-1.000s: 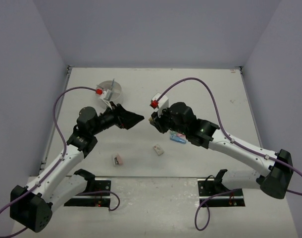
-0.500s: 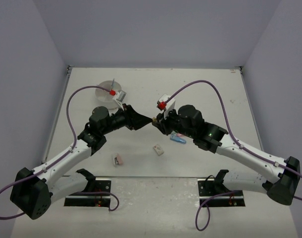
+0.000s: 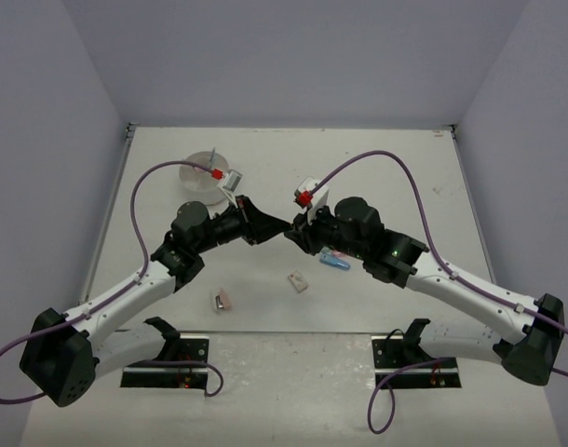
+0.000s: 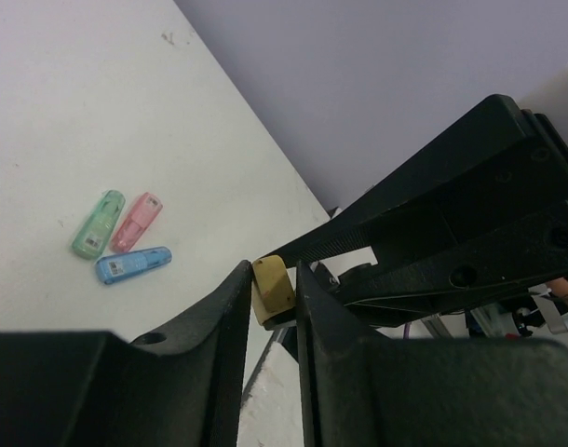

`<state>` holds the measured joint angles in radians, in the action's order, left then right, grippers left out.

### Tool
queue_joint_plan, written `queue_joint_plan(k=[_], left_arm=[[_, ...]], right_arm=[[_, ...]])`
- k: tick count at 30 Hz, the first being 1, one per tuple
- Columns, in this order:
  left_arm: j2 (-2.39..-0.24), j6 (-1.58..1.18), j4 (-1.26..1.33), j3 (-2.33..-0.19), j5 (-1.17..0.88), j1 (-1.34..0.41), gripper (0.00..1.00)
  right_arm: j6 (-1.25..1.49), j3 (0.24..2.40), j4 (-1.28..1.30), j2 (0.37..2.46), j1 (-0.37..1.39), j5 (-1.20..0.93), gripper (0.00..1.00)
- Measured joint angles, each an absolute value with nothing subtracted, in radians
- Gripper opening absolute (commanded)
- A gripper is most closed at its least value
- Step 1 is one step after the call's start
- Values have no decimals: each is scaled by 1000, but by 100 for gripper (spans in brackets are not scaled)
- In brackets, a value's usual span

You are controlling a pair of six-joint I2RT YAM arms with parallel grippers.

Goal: Sort the stationery into containers
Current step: Pick up the stationery from the center of the board.

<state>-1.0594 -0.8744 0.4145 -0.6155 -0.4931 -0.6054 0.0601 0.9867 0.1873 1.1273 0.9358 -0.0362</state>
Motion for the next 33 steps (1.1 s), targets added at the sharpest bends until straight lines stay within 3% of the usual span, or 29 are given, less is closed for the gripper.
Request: queue_joint_plan(k=[4, 6, 7, 9, 10, 14, 18, 23, 29, 33], left_arm=[[-1073, -877, 421, -616, -491, -605, 3], [-1079, -880, 423, -616, -489, -606, 0], [-1081, -880, 423, -616, -490, -606, 0], [-1082, -880, 424, -616, -490, -606, 0], [-1082, -879, 423, -616, -490, -606, 0], [-1081, -845, 363, -650, -485, -621, 0], [-1088, -765, 197, -788, -400, -608, 0], [-1138, -668, 40, -986, -306, -434, 0], [-1350, -554, -121, -1306, -116, -191, 0], [-1489, -459, -96, -1441, 91, -101, 0]], right_arm=[[65, 987, 191, 1136, 936, -18, 0], [67, 987, 194, 1138, 936, -10, 4], [68, 987, 195, 1139, 936, -7, 14], [71, 987, 196, 1139, 936, 1, 56], [74, 987, 195, 1140, 936, 3, 70], [93, 987, 187, 1152, 937, 15, 97], [107, 987, 190, 1160, 936, 47, 99], [118, 965, 189, 1115, 931, 97, 99], [125, 910, 193, 993, 892, 125, 99], [131, 888, 185, 962, 887, 142, 99]])
